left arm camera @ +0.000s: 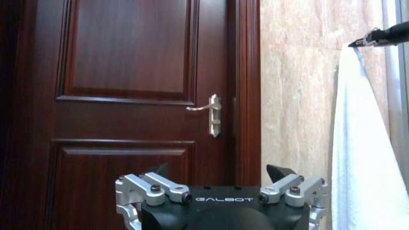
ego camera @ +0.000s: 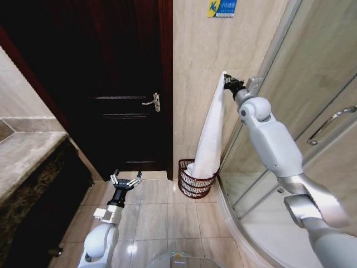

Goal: Discard the used towel into the hamper.

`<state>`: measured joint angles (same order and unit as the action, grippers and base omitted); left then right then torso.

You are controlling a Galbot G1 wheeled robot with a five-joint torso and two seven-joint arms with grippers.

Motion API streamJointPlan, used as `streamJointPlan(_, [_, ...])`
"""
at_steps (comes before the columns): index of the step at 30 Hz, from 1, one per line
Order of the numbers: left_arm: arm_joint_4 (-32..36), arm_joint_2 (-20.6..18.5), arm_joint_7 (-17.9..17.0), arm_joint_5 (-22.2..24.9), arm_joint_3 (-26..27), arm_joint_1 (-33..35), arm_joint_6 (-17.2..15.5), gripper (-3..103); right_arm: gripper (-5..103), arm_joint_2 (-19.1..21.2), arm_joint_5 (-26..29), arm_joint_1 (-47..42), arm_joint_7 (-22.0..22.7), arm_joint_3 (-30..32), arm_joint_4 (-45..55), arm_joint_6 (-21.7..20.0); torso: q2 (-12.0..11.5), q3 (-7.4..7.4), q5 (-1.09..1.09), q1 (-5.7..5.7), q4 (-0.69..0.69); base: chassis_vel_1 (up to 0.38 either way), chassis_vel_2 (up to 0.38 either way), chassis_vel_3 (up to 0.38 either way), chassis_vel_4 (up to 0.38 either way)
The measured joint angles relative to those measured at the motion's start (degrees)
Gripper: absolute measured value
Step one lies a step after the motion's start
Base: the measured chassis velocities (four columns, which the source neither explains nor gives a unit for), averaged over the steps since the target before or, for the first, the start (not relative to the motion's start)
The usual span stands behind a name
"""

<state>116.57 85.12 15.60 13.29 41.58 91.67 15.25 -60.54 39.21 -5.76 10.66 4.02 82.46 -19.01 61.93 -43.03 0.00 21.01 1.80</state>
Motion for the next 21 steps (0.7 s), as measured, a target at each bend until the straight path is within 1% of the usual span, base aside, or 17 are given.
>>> streamJointPlan(2, [-0.03,0.01,0.24,0.0,0.03,0.12,0.14,100,0,0.03,0.0,0.1,0.14,0.07,0.15,0.07,-1.05,0.59,-0.01,-0.49,0.0,0.0,0.0,0.0,0.0])
streamJointPlan(7, [-0.13,0.25,0.48,0.05,0.09,0.05,0.29,100,0,-0.44,0.0,-1.02,1.05,0.0,1.16,0.11,-2.11,1.15,0.0,-0.98,-0.01,0.0,0.0,0.0,0.0])
streamJointPlan(10, [-0.64,0.67,0.89,0.09,0.02,-0.05,0.78,100,0,-1.34,-0.3,-2.13,1.9,-0.48,1.48,0.82,-3.38,1.85,0.0,-1.54,-0.01,0.0,0.0,0.0,0.0])
streamJointPlan(11, [-0.64,0.67,0.89,0.09,0.02,-0.05,0.78,100,0,-1.34,-0.3,-2.13,1.9,-0.48,1.48,0.82,-3.38,1.85,0.0,-1.54,-0.01,0.0,0.0,0.0,0.0])
streamJointPlan(14, [-0.74,0.92,1.61,0.09,-0.01,0.39,1.12,100,0,-2.41,-0.82,-2.31,2.53,-0.35,0.44,2.57,-4.54,2.49,-0.01,-2.06,0.0,0.0,0.0,0.0,0.0])
streamJointPlan(17, [-0.75,0.83,1.93,0.09,0.05,0.64,1.24,100,0,-3.0,-1.1,-2.02,2.55,-0.15,-0.67,3.64,-5.16,2.84,0.0,-2.34,-0.01,0.0,0.0,0.0,0.0])
streamJointPlan(21, [-0.72,0.64,2.23,0.09,0.22,1.15,1.42,100,0,-4.35,-2.54,-0.05,1.83,0.49,-4.46,4.86,-6.44,3.52,-0.01,-2.93,0.0,0.0,0.0,0.0,0.0])
